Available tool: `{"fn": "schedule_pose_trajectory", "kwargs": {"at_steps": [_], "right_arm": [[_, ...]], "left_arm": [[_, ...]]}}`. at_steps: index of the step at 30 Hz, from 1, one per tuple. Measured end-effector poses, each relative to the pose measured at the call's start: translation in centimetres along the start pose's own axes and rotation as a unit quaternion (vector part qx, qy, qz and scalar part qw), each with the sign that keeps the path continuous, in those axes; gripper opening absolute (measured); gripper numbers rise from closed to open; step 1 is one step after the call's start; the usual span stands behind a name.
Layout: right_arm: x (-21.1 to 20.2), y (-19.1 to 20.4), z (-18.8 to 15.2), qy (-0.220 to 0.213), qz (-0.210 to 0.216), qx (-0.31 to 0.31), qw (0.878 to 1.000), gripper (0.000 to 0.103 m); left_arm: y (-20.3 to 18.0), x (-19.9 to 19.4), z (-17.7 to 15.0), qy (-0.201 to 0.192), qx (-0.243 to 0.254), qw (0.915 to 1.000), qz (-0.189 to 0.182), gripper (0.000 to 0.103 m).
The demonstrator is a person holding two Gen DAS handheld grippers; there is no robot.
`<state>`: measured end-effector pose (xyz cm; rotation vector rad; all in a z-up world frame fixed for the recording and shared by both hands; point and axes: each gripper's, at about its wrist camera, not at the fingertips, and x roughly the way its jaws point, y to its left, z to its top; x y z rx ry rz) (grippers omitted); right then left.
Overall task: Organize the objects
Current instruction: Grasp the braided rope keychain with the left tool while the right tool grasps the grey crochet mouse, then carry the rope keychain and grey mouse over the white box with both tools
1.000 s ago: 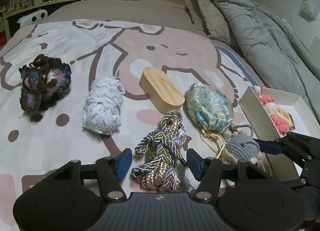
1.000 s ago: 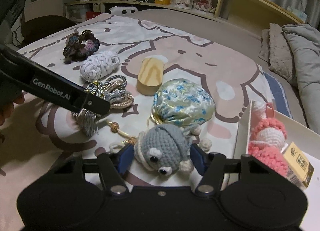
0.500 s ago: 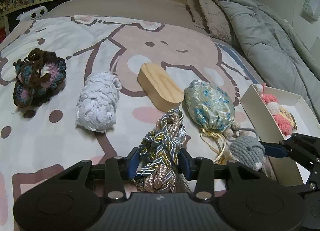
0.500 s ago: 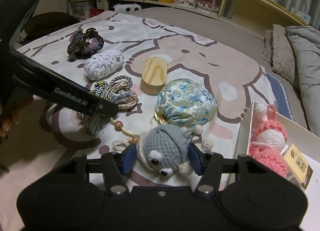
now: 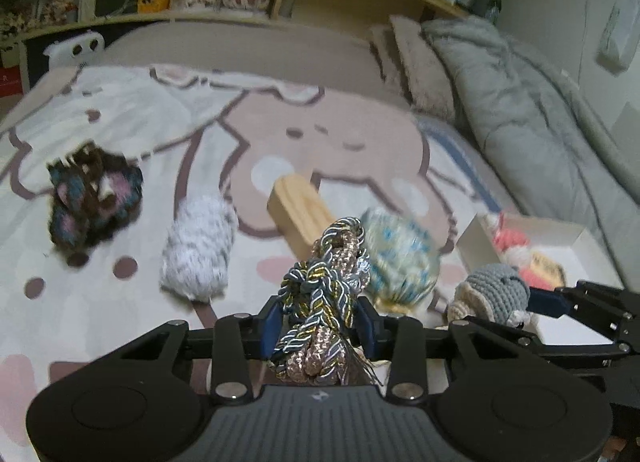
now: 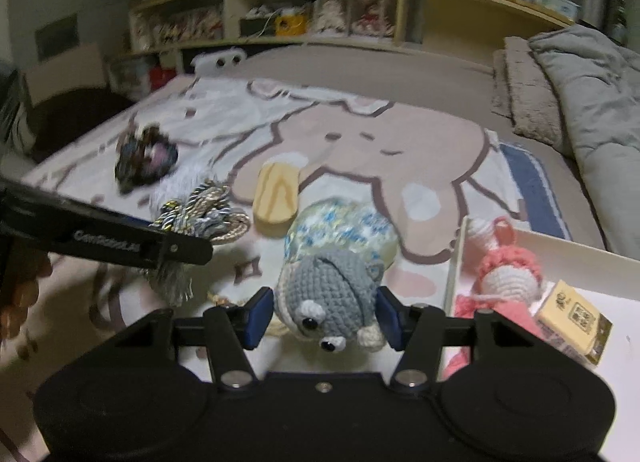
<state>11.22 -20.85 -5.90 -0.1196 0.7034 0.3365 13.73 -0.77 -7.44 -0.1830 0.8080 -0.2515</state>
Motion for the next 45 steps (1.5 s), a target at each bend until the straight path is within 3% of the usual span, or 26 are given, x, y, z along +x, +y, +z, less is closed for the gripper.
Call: {"fn": "schedule_pose_trajectory", "kwargs": {"at_steps": [15, 26, 35, 45], "right_arm": [[-4.4, -2.4, 2.4, -0.041, -0.006, 0.106, 0.993, 0.057], [-6.2, -3.0, 2.4, -0.053, -0.014, 0.116, 0.992, 0.057], [-9.2, -5.6, 3.2, -0.087, -0.041, 0.126, 0.987, 0.057], [-12.0, -11.8, 3.0, -0.108, -0.098, 0.178, 0.973, 0.057]], "left_arm": [[-1.5, -5.1, 0.7, -0.04, -0.008, 0.9987, 0.029, 0.04], [-2.4, -7.6, 0.7, -0.062, 0.006, 0.9969, 0.048, 0.04], [-4.3, -9.4, 1.8, -0.095, 0.016, 0.9949, 0.031, 0.04], [-9.5, -8.6, 3.6, -0.097, 0.044, 0.9943, -0.005, 0.04]]}}
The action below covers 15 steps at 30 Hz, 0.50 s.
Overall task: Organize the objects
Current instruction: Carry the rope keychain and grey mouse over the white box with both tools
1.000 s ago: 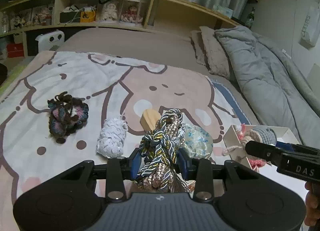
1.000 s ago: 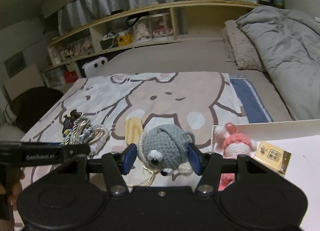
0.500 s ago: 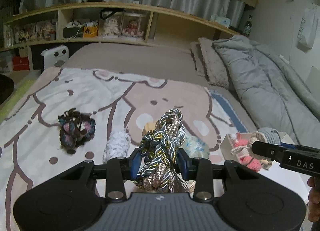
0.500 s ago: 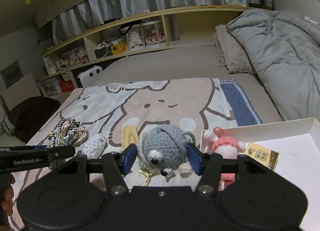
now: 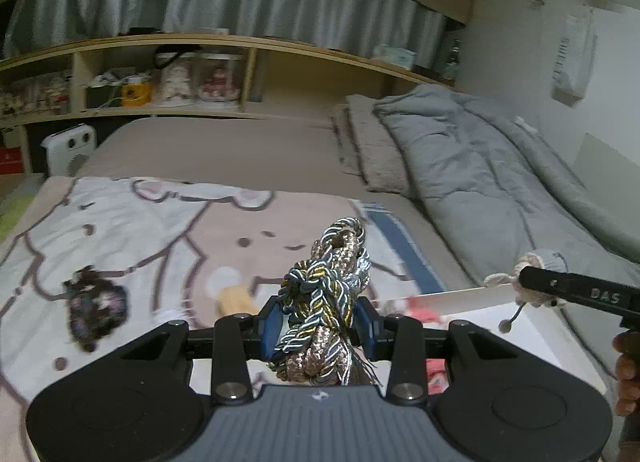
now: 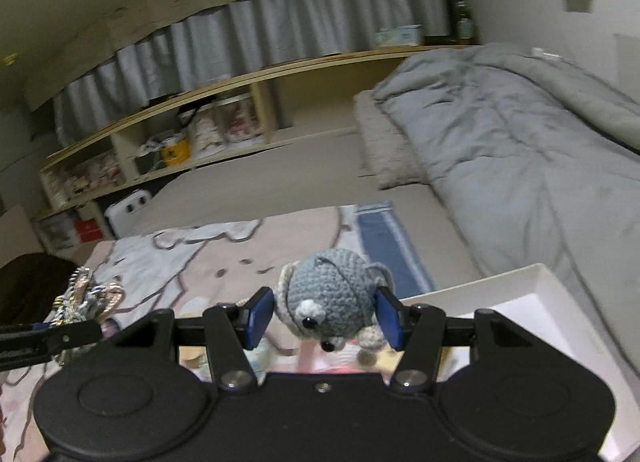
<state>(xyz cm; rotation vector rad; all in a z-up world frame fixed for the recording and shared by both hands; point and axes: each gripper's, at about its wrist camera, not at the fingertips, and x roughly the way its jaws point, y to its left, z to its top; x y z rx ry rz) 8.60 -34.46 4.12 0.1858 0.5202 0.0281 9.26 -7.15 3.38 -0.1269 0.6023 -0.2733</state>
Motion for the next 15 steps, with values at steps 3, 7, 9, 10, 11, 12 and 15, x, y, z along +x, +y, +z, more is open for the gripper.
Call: {"fn": "schedule_pose_trajectory", "kwargs": {"at_steps": [3, 7, 9, 10, 11, 12, 15], "right_arm": [[0.1, -1.9, 0.1, 0.0, -0.019, 0.014, 1.0, 0.057], [0.2, -4.0, 0.3, 0.0, -0.043, 0.024, 0.999, 0.057], [0.4, -4.9, 0.2, 0.005, -0.051, 0.029, 0.998, 0.057], [0.5, -5.4, 0.1, 0.009, -0.053, 0.031, 0.998, 0.057], [0.6, -5.8, -0.1, 0.014, -0.055, 0.032, 0.998, 0.057], [0.7, -6.1, -0.3, 0.019, -0.056, 0.033, 0.998, 0.057], [1.0, -7.0, -0.9, 0.04, -0.059, 0.032, 0.997, 0.057]], "left_arm": [[-1.9, 0.9, 0.3, 0.003, 0.003, 0.9999, -0.016, 0.04], [-4.6, 2.3, 0.6, 0.012, 0.007, 0.9991, -0.04, 0.04], [-6.0, 3.0, 0.5, 0.019, 0.013, 0.9984, -0.052, 0.04], [-6.7, 3.3, 0.4, 0.023, 0.017, 0.9979, -0.058, 0.04], [-7.4, 3.7, 0.2, 0.029, 0.021, 0.9973, -0.064, 0.04], [-8.0, 4.0, 0.0, 0.035, 0.024, 0.9967, -0.069, 0.04], [-9.8, 5.0, -0.9, 0.058, 0.034, 0.9944, -0.082, 0.04]]}}
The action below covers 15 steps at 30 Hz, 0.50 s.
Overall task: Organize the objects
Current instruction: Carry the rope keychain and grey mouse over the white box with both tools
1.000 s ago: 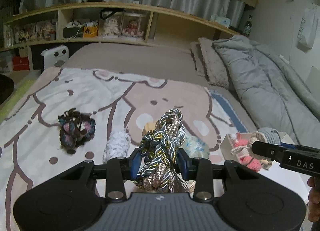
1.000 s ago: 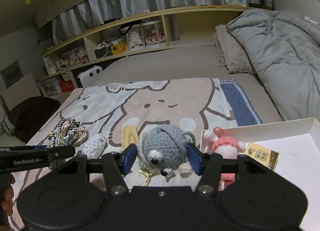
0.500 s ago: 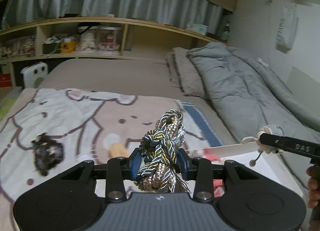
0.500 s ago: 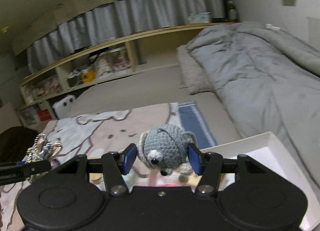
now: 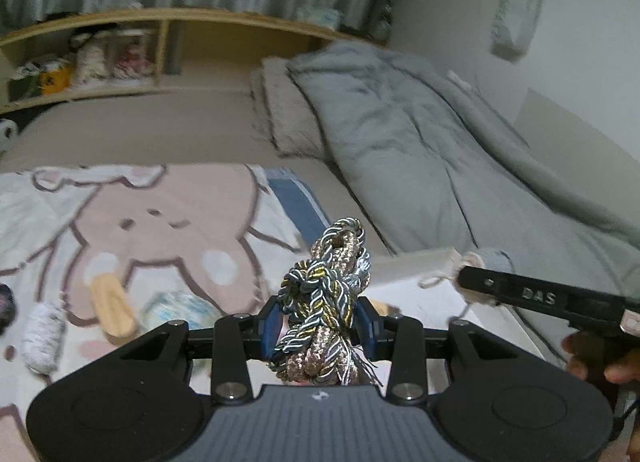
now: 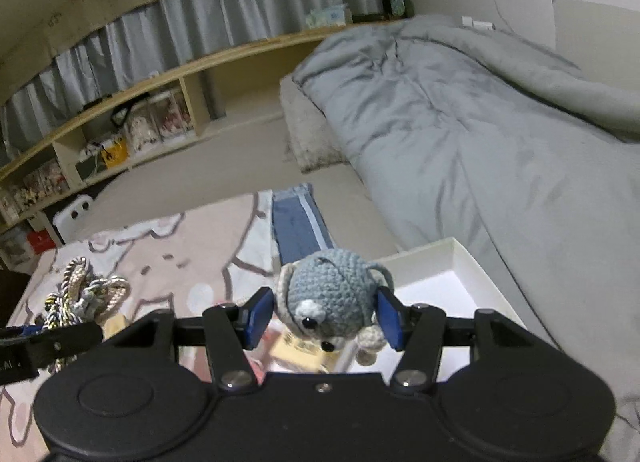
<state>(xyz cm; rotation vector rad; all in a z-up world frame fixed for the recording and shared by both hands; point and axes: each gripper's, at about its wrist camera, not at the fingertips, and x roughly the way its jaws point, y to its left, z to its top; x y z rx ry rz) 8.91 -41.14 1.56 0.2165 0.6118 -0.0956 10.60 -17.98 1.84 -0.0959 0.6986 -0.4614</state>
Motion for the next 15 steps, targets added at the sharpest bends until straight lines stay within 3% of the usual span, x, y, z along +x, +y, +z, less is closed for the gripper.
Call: {"fn": "schedule_pose_trajectory", "kwargs": {"at_steps": [11, 15], "right_arm": [[1.8, -0.9, -2.5, 0.104, 0.034, -0.023, 0.994, 0.058], [2.1, -0.3, -3.3, 0.127, 0.047, -0.04, 0.99, 0.058]], "left_arm": [[-1.2, 3.2, -4.8, 0.093, -0.058, 0.9939, 0.006, 0.04], [-1.3, 3.7, -5.9, 0.109, -0.085, 0.9903, 0.016, 0.04]]}}
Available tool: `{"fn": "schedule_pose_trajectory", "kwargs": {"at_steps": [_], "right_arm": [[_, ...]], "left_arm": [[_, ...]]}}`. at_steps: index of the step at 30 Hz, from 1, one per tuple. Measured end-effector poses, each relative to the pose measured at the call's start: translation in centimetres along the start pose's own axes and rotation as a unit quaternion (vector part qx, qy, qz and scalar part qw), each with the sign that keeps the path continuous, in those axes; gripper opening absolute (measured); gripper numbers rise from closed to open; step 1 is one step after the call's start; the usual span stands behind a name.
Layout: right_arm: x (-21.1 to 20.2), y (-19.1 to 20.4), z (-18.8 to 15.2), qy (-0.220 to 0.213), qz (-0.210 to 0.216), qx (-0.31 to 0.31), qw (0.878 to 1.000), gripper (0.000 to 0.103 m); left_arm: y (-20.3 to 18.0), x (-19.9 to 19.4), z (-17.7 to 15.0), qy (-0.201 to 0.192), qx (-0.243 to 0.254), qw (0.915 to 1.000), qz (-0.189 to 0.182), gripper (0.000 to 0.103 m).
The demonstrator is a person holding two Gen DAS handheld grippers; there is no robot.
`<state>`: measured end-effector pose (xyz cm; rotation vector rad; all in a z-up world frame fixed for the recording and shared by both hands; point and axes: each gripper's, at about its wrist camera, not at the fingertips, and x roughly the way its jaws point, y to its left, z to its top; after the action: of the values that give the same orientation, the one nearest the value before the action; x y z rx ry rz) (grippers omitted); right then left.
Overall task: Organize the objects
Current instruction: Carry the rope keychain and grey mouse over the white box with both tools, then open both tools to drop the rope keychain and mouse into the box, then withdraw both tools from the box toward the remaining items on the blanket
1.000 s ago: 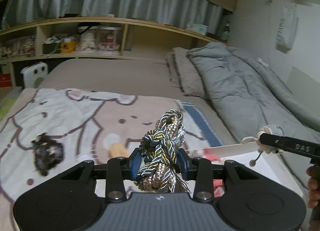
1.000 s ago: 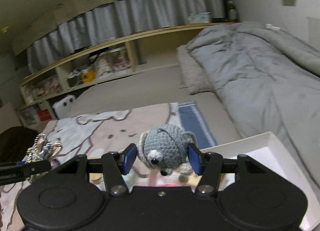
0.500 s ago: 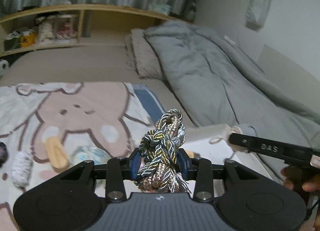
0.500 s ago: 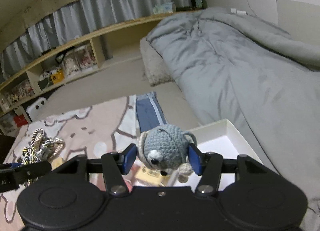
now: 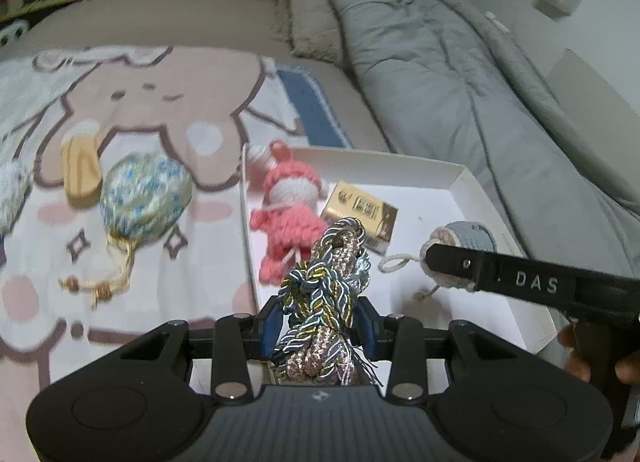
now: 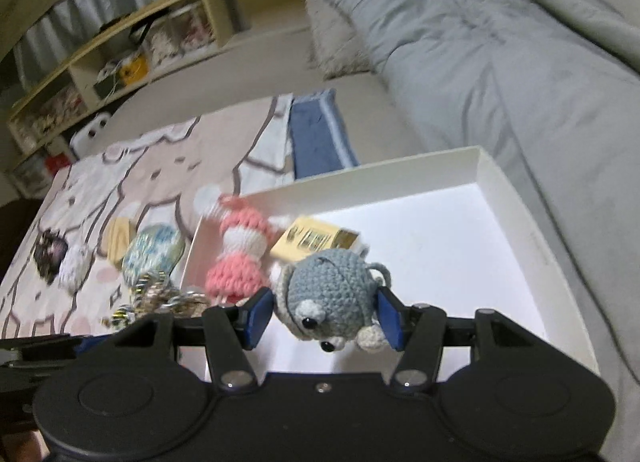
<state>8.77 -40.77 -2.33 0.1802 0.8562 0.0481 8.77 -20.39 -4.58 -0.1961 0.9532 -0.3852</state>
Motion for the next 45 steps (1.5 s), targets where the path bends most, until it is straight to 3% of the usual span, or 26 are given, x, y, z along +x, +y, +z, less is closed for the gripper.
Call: {"fn": "schedule_pose_trajectory", "kwargs": {"at_steps": [13, 18, 20, 45], "right_arm": [[0.5, 0.3, 0.0, 0.013, 0.036, 0.012, 0.999, 0.057], [0.4, 0.4, 0.3, 0.009, 0.011, 0.015, 1.0, 0.061], [0.0, 0.1, 0.4, 0.004, 0.018, 0.023, 1.0, 0.066], [-1.0, 0.3, 0.1, 0.007, -0.003, 0.011, 1.0, 0.065]], "left_arm": [[-1.4, 0.9, -0.6, -0.008, -0.017, 0.9993, 0.031, 0.041], [-2.0, 0.3, -0.5, -0.013, 0.019, 0.9982, 0.055, 0.058], [-2.1, 0.1, -0.5, -0.014, 0.034, 0.9975, 0.06, 0.058], [-1.8, -0.5, -0.2, -0.003, 0.048, 0.9976, 0.051, 0.058]]}}
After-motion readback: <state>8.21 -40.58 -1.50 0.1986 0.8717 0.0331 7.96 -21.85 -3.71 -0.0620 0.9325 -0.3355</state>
